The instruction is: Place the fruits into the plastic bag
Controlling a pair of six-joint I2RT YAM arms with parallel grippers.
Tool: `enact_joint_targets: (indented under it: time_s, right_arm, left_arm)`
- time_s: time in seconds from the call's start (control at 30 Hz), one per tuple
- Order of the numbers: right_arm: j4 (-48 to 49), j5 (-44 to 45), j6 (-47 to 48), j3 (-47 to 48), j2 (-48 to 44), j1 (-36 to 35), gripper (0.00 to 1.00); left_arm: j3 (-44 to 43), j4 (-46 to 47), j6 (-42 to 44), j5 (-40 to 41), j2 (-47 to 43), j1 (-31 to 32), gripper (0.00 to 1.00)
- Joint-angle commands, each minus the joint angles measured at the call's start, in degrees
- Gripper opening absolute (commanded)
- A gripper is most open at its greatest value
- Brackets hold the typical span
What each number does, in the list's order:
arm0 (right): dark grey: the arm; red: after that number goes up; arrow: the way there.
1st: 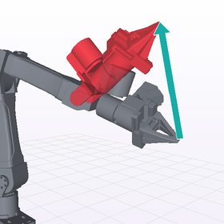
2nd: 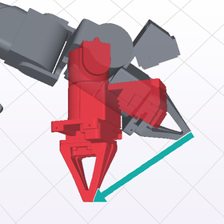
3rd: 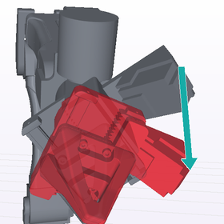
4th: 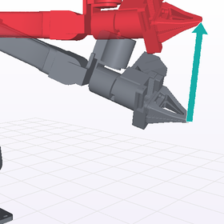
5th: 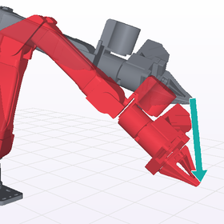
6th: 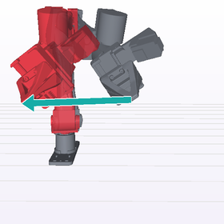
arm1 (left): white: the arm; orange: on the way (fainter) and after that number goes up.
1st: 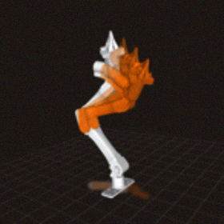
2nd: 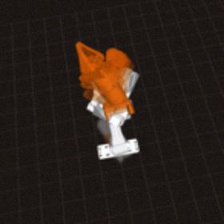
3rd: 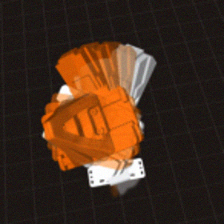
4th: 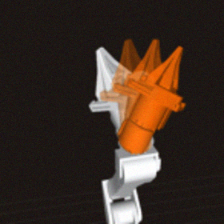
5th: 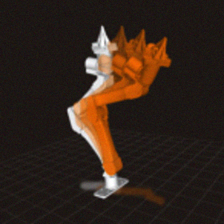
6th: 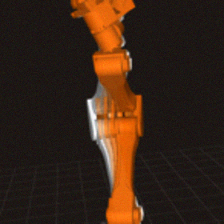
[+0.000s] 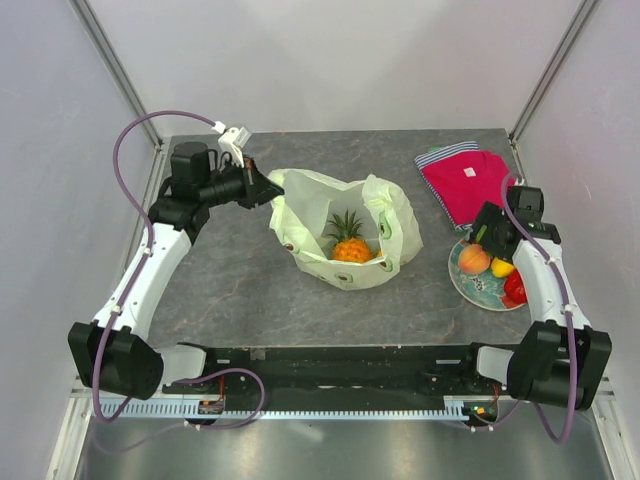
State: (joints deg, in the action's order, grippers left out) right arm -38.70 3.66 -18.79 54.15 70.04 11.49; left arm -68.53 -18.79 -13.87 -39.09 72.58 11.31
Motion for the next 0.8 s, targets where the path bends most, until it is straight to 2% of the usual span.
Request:
enact_joint_targets:
  time_s: [0.0,0.77]
  right_arm:
    - [4.3,1.7,-1.3,-2.6,0.4,0.2,0.89]
    - [15.1,1.4,-6.3,-11.3,5.4,-0.6,0.88]
  left_arm:
    - [0.1,0.2,2.0,0.2,-1.1,-0.5,0.01]
    - [0.3,0.1,2.0,0.2,-0.5,-1.1,0.02]
